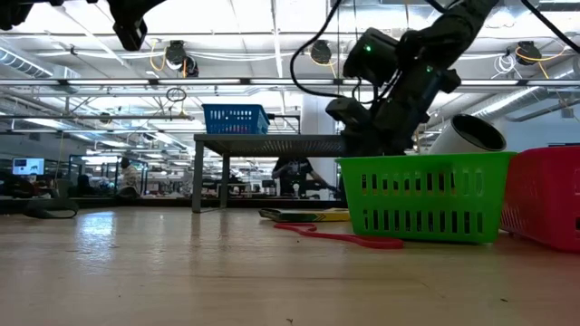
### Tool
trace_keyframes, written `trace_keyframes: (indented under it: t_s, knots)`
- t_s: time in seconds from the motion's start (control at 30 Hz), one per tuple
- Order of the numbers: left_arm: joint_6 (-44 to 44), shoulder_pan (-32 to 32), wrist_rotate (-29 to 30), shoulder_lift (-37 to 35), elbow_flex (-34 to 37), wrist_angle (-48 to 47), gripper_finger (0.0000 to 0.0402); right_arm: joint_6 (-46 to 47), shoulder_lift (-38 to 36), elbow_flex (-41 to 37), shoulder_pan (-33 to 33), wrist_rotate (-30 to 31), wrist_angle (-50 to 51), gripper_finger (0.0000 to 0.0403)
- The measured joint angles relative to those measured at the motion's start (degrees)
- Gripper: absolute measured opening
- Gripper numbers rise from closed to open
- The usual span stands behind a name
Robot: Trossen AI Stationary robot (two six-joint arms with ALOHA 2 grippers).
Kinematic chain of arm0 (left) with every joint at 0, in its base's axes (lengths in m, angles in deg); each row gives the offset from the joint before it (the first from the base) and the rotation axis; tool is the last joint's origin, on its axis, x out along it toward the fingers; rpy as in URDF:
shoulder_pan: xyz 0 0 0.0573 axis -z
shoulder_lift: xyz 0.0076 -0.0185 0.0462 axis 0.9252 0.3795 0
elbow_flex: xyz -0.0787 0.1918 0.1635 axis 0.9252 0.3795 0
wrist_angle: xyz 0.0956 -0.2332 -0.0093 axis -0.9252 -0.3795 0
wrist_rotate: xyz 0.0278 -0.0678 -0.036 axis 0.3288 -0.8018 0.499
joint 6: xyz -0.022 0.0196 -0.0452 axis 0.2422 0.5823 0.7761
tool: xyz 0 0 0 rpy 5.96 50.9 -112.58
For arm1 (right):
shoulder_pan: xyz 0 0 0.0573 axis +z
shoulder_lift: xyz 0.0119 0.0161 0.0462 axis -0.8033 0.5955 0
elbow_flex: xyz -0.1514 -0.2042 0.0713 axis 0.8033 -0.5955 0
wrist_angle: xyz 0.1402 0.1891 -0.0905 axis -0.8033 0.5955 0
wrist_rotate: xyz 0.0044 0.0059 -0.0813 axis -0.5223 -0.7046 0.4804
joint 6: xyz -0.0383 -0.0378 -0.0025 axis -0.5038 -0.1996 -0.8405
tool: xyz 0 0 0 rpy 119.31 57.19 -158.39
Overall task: Pick & Place Office Desk Supplies
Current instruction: Put the crayon box into the green bin
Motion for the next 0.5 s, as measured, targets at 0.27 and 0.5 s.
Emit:
trace_keyframes:
  t_s: [0.27, 0.5]
  knots:
    - [0.17, 0.0, -0.1, 0.0, 0.0, 0.0, 0.0251, 1.1, 0.0, -2.45, 0.0, 1.9, -1.61, 0.0207]
    - [0.2, 0.0, -0.11, 0.0, 0.0, 0.0, 0.0251, 3.76, 0.0, -3.93, -0.02, 3.08, -8.22, 0.0202]
